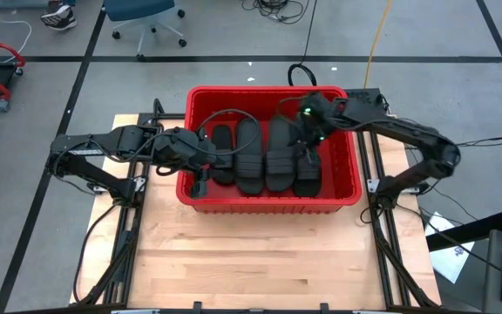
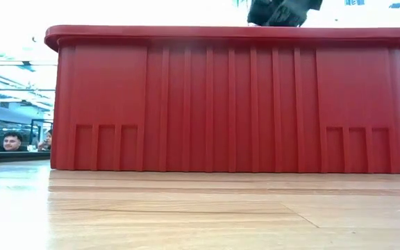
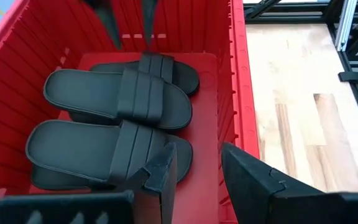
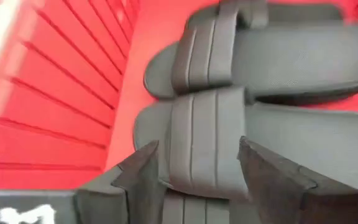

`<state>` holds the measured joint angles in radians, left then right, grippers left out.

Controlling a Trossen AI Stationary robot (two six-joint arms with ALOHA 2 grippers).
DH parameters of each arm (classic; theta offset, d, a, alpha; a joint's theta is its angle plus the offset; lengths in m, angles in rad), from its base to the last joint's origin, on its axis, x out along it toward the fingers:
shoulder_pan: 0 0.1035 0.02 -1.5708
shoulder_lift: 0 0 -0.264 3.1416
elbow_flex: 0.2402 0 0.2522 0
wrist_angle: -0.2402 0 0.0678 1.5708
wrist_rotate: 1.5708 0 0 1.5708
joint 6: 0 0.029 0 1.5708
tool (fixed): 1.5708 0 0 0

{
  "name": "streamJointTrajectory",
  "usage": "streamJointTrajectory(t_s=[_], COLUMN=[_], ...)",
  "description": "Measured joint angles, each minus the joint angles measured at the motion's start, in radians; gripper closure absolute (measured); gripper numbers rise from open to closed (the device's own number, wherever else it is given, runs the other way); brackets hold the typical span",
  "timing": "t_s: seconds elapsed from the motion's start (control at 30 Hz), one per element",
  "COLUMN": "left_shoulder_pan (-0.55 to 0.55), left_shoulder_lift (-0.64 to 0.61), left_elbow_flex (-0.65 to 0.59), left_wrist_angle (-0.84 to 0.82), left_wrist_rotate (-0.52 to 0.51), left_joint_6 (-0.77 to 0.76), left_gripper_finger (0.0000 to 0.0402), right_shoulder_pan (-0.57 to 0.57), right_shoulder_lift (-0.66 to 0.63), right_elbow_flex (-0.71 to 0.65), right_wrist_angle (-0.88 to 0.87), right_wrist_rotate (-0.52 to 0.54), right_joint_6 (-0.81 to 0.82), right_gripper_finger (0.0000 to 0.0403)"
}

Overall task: Pick and place slides into bin
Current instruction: Return to Home Position

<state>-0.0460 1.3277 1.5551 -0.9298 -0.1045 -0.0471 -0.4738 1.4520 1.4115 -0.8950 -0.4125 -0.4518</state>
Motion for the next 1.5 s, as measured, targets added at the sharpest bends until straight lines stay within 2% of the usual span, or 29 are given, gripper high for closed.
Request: streamJointTrajectory(t_s=[0.13,0.27,0.33,0.37,0.47,0.63,0.77,0.9,1.07,1.23,1.5], left_shoulder_pan=[0.0,0.0,0.0,-0.001,0.0,-0.001,-0.012,-0.021,-0.02,-0.02,-0.02], left_shoulder_lift=[-0.002,-0.03,-0.054,-0.067,-0.122,-0.189,-0.237,-0.299,-0.4,-0.527,-0.718], left_elbow_flex=[0.0,0.001,0.0,0.0,0.0,0.001,-0.04,-0.147,-0.291,-0.427,-0.604], left_wrist_angle=[0.008,0.013,0.012,0.025,0.051,0.064,0.062,0.137,0.237,0.334,0.428], left_wrist_rotate=[-0.006,0.006,-0.009,-0.025,-0.085,-0.113,-0.109,-0.103,-0.077,-0.072,-0.074], left_joint_6=[0.031,0.059,0.074,0.08,0.107,0.141,0.172,0.176,0.149,0.12,0.095], left_gripper_finger=[0.0294,0.0349,0.0382,0.0391,0.0392,0.0399,0.04,0.04,0.0401,0.04,0.0401], right_shoulder_pan=[0.033,0.101,0.141,0.159,0.217,0.333,0.4,0.447,0.477,0.483,0.483], right_shoulder_lift=[-0.111,-0.234,-0.293,-0.323,-0.398,-0.499,-0.618,-0.752,-0.903,-1.019,-1.137], right_elbow_flex=[0.001,0.001,0.001,0.001,0.002,-0.014,-0.142,-0.322,-0.472,-0.567,-0.686], right_wrist_angle=[0.002,-0.004,0.002,0.002,0.016,0.027,0.122,0.239,0.356,0.424,0.498], right_wrist_rotate=[0.047,0.191,0.233,0.235,0.237,0.341,0.362,0.362,0.362,0.366,0.385], right_joint_6=[0.024,0.045,0.078,0.095,0.169,0.21,0.262,0.348,0.422,0.478,0.468], right_gripper_finger=[0.0241,0.033,0.0379,0.039,0.0391,0.04,0.0402,0.0402,0.0403,0.0403,0.0403])
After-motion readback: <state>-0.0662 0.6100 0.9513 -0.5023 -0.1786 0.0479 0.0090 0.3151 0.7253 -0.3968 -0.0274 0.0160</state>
